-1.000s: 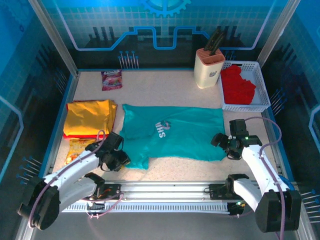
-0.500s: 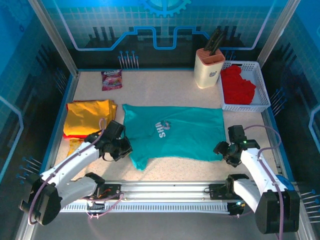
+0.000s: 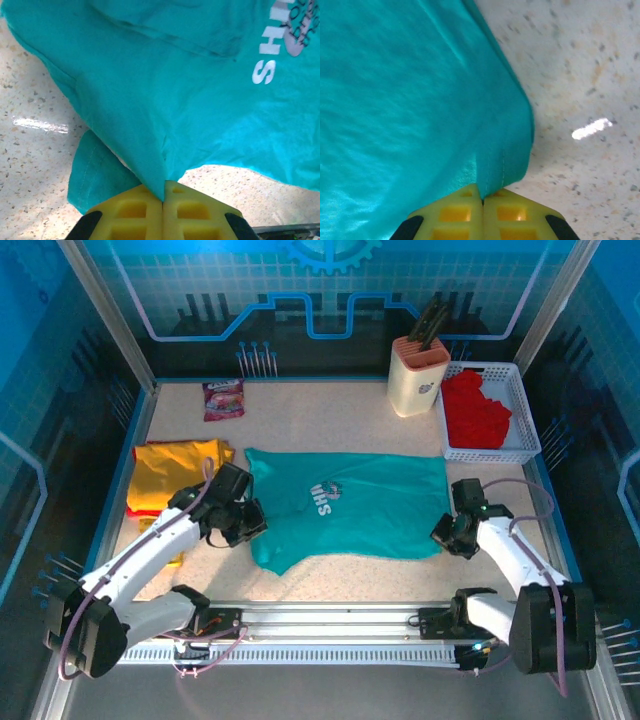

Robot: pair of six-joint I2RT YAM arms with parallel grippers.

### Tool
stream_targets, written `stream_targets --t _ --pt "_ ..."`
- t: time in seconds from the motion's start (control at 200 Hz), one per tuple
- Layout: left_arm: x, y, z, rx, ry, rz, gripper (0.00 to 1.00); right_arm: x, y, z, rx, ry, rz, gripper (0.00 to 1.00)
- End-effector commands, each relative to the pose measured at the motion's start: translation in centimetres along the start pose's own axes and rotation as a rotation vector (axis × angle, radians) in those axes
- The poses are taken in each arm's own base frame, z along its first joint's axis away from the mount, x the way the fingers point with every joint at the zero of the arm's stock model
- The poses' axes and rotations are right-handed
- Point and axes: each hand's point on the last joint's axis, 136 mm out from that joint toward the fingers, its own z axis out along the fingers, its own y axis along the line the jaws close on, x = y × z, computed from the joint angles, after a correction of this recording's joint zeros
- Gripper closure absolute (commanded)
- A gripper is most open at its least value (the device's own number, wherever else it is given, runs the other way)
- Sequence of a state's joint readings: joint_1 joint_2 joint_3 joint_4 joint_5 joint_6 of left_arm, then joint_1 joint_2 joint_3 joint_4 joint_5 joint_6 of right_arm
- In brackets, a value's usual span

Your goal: Fold and stack the t-shirts

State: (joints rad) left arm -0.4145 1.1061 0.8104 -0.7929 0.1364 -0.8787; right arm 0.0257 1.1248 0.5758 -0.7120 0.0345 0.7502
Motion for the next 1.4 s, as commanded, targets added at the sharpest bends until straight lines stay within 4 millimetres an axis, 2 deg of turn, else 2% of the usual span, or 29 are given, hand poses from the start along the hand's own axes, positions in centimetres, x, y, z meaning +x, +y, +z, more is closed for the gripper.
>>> stream_targets --t 0.0,0.125,0.285,0.325,0.365,0.385,0.46,0.51,0.555,0.655,0.675,0.831,0.956,1.061,1.121,1.236,1.396 --pt "-1.1 -0.7 -1.2 0.004 -0.004 0.035 1.0 -1.5 2.4 -1.2 -0.055 0.012 -0.058 1.0" --pt "-3.4 -1.2 -1.8 0.008 -0.028 0.044 1.0 -3.5 4.2 -1.6 -0.073 0.011 -0.083 0.98" --pt "-7.0 -1.5 -0.9 0.033 -0.05 0.031 1.0 -6.1 6.9 -0.4 -0.142 0.052 -0.078 0.86" --pt "-7.8 -1.5 -0.5 0.027 -0.051 0.03 1.0 -7.3 8.0 -0.4 -0.167 0.049 -0.086 0.75" --pt "-8.5 -1.5 -0.2 0.024 -0.054 0.033 1.0 -7.8 8.6 -0.1 -0.18 0.064 -0.095 0.51" --pt "-8.8 -1.5 0.0 0.023 -0.055 0.033 1.0 -8.0 8.7 0.0 -0.184 0.07 -0.096 0.43" --pt "-9.7 -1.3 0.8 0.02 -0.054 0.032 1.0 -8.6 9.4 -0.2 -0.219 0.063 -0.096 0.24" --pt "-10.1 -1.3 1.2 0.021 -0.049 0.033 1.0 -8.8 9.5 -0.6 -0.233 0.035 -0.1 0.17" --pt "-10.3 -1.2 1.6 0.016 -0.044 0.035 1.0 -8.8 9.3 -1.3 -0.234 -0.001 -0.101 0.18" --pt "-10.5 -1.1 2.1 0.016 -0.039 0.037 1.0 -8.5 8.3 -2.8 -0.229 -0.074 -0.095 0.26" --pt "-10.5 -1.1 2.1 0.017 -0.041 0.037 1.0 -7.8 7.6 -2.5 -0.218 -0.067 -0.09 0.27" --pt "-10.4 -0.9 2.5 0.02 -0.032 0.035 1.0 -5.8 5.9 -2.4 -0.227 -0.1 -0.037 0.37" --pt "-10.5 -0.9 2.4 0.025 -0.031 0.038 1.0 -4.1 4.8 -0.8 -0.232 -0.068 0.037 0.42" --pt "-10.2 -0.8 2.3 0.026 -0.027 0.04 1.0 -2.7 5.2 0.6 -0.288 -0.027 0.125 0.44" --pt "-10.0 -0.5 2.3 0.024 -0.027 0.039 1.0 -2.0 5.4 1.2 -0.311 -0.023 0.17 0.42" --pt "-9.6 -0.2 2.2 0.021 -0.03 0.039 1.0 -2.2 5.5 1.4 -0.308 -0.067 0.209 0.38" --pt "-9.3 -0.1 2.2 0.034 -0.029 0.033 1.0 -2.7 6.4 1.1 -0.345 -0.072 0.24 0.39"
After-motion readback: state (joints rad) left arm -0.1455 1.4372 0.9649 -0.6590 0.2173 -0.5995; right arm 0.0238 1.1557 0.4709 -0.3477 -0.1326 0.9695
